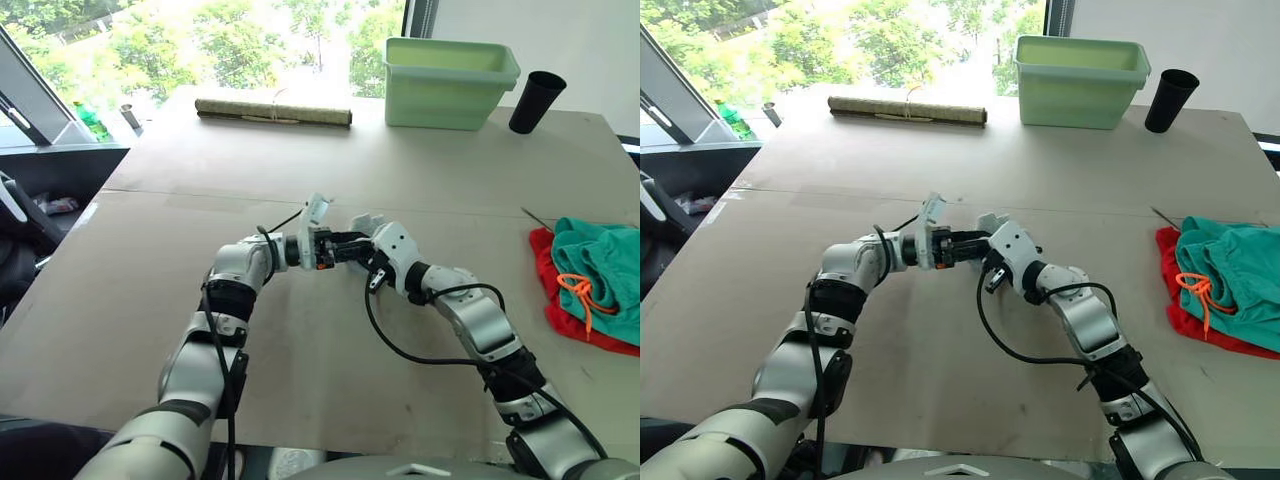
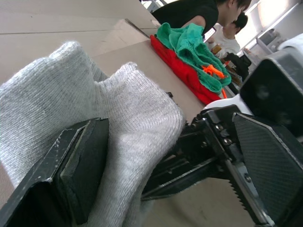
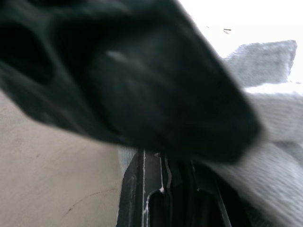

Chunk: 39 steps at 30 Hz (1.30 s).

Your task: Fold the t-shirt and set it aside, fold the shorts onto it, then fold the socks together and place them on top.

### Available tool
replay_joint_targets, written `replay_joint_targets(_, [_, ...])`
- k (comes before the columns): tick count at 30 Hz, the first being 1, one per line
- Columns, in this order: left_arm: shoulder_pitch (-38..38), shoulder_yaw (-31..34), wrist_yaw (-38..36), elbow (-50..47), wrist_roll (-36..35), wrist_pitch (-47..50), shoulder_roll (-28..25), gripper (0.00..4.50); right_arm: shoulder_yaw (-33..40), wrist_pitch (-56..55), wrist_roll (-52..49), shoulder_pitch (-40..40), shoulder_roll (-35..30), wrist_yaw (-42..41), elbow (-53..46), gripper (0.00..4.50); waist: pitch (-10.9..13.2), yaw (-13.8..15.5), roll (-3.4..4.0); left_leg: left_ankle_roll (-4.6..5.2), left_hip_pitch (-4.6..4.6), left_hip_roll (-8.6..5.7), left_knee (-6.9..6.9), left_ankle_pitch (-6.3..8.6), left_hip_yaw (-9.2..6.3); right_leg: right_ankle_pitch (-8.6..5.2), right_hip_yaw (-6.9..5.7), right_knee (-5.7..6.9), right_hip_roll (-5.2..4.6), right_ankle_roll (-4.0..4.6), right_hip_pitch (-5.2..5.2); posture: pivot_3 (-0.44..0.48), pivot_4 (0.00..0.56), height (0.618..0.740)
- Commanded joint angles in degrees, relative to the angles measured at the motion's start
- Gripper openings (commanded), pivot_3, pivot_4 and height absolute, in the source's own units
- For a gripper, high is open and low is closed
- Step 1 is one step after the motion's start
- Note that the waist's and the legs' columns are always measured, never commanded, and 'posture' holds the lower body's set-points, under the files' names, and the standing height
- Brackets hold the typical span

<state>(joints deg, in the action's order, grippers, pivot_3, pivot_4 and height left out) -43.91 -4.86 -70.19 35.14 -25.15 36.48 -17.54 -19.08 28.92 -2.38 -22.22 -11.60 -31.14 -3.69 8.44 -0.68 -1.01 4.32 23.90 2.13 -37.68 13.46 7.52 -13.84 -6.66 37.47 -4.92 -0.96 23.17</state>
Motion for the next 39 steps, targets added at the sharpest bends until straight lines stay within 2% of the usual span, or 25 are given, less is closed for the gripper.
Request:
replay_joint_targets(1, [-0.4, -2.8, -0.9, 2.5, 3.5, -3.0, 1.1, 4.49, 0.8, 3.4, -4.3, 2.0, -1.9, -4.1, -8.2, 0.29, 0.0, 0.1, 0.00, 0.00, 0.00, 0.00, 0.00, 0.00, 0.00, 0.00, -0.01, -0.01, 0.00, 0.00, 0.00, 0.000, 0.150, 0.740])
replay_joint_targets(3, [-0.2, -3.4, -1.6, 2.9, 4.5, -3.6, 1.1, 4.50, 1.2, 6.3, -6.0, 3.9, -4.6, -6.0, -13.7, 0.85, 0.0, 0.1, 0.00, 0.01, 0.02, 0.00, 0.01, 0.00, -0.02, 0.00, -0.01, -0.03, 0.00, 0.00, 0.00, 0.000, 0.150, 0.740])
replay_joint_targets(7, [0.9, -4.6, -3.7, 2.8, 6.7, -6.5, -0.4, 4.50, 7.4, 17.1, -12.6, 9.4, -10.3, -6.5, -28.3, 2.92, 0.0, 0.1, 0.00, 0.04, 0.06, 0.01, 0.03, 0.03, -0.09, 0.00, -0.06, -0.13, -0.02, 0.01, 0.00, 0.000, 0.150, 0.740])
replay_joint_targets(8, [1.4, -5.3, -4.4, 2.5, 7.6, -8.0, -1.0, 4.50, 9.3, 20.0, -14.4, 10.4, -11.1, -6.1, -31.3, 3.05, 0.0, 0.1, 0.00, 0.04, 0.06, 0.01, 0.05, 0.03, -0.10, 0.00, -0.07, -0.16, -0.03, 0.01, 0.00, 0.000, 0.150, 0.740])
replay_joint_targets(9, [1.9, -5.9, -5.1, 1.9, 8.3, -9.3, -1.6, 4.50, 11.8, 23.6, -16.9, 11.3, -11.5, -5.6, -34.6, 3.78, 0.0, 0.1, -0.01, 0.04, 0.07, 0.02, 0.09, 0.03, -0.11, 0.00, -0.07, -0.22, -0.04, 0.01, 0.00, 0.000, 0.150, 0.740])
replay_joint_targets(11, [2.7, -6.4, -6.1, 1.2, 9.1, -11.4, -2.3, 4.50, 15.5, 29.1, -21.0, 12.0, -11.9, -4.8, -39.0, 4.48, 0.0, -0.1, 0.02, 0.02, 0.05, 0.04, 0.20, 0.03, -0.12, 0.00, -0.07, -0.30, -0.03, 0.03, 0.00, 0.000, 0.150, 0.740])
replay_joint_targets(15, [4.9, -6.5, -7.2, -1.0, 11.4, -20.8, -4.9, 4.50, 22.5, 37.6, -25.6, 9.4, -10.8, -1.0, -41.3, 4.48, 0.0, -0.3, 0.03, 0.01, 0.01, 0.06, 0.29, 0.05, -0.12, -0.03, -0.07, -0.35, -0.03, 0.10, 0.01, 0.000, 0.150, 0.740])
replay_joint_targets(18, [6.4, -3.5, -8.6, -6.3, 8.7, -23.3, -6.7, 4.50, 23.7, 40.1, -25.3, -0.8, -6.8, 3.7, -31.9, 4.48, 0.0, -0.7, 0.07, -0.01, 0.00, 0.07, 0.32, 0.06, -0.10, -0.06, -0.05, -0.39, -0.03, 0.19, 0.07, 0.000, 0.150, 0.740])
replay_joint_targets(20, [8.3, -2.6, -9.6, -10.8, 8.1, -25.4, -8.8, 4.50, 21.8, 39.1, -23.3, -8.3, -4.7, 5.9, -22.4, 4.48, 0.1, -1.1, 0.13, -0.04, 0.03, 0.05, 0.33, 0.06, -0.10, -0.04, -0.02, -0.39, -0.02, 0.22, 0.08, 0.000, 0.150, 0.740])
replay_joint_targets(23, [11.6, -1.8, -9.2, -17.3, 7.9, -26.4, -11.7, 4.50, 19.2, 34.2, -20.9, -15.1, -2.0, 6.6, -9.2, 4.48, 0.1, -1.2, 0.13, -0.03, 0.07, 0.04, 0.40, -0.03, -0.09, -0.01, -0.06, -0.39, -0.03, 0.22, 0.19, 0.000, 0.150, 0.740])
replay_joint_targets(27, [15.4, 0.3, -6.5, -25.7, 6.3, -23.6, -14.6, 4.50, 15.1, 27.2, -17.5, -19.8, 0.7, 5.2, 6.0, 4.48, 0.1, -0.9, 0.15, -0.01, 0.27, -0.01, 0.49, -0.04, -0.07, 0.02, -0.17, -0.51, -0.02, 0.15, 0.21, 0.000, 0.150, 0.740])
replay_joint_targets(30, [18.5, 2.2, -4.2, -31.7, 4.7, -20.2, -16.8, 4.50, 8.9, 25.0, -15.7, -20.3, -0.4, 0.7, 9.8, 4.48, 0.1, -1.1, 0.16, 0.00, 0.41, -0.02, 0.47, -0.04, -0.02, 0.03, -0.17, -0.58, 0.00, 0.12, 0.27, 0.000, 0.150, 0.740])
replay_joint_targets(35, [24.5, 6.2, -1.5, -40.8, 1.5, -14.9, -21.0, 4.50, -2.3, 21.8, -10.4, -19.2, -4.5, -4.9, 10.3, 4.48, 0.1, -1.5, 0.15, 0.01, 0.50, 0.00, 0.38, -0.04, -0.05, 0.02, -0.22, -0.55, 0.06, 0.08, 0.33, 0.000, 0.150, 0.740])
replay_joint_targets(38, [28.0, 8.4, 0.0, -45.1, -0.2, -13.0, -23.1, 4.50, -6.6, 19.5, -7.3, -18.7, -6.5, -6.3, 9.6, 3.78, 0.1, -1.5, 0.17, -0.01, 0.21, 0.01, 0.43, -0.03, -0.05, 0.00, -0.18, -0.47, 0.06, 0.06, 0.18, 0.000, 0.150, 0.740])
replay_joint_targets(39, [29.0, 8.8, 0.0, -46.3, -0.6, -12.6, -23.8, 4.50, -7.6, 19.0, -6.5, -18.5, -7.2, -6.8, 9.0, 3.15, 0.1, -1.5, 0.17, -0.02, 0.16, 0.02, 0.44, -0.03, -0.06, 0.00, -0.18, -0.45, 0.06, 0.06, 0.15, 0.000, 0.150, 0.740])
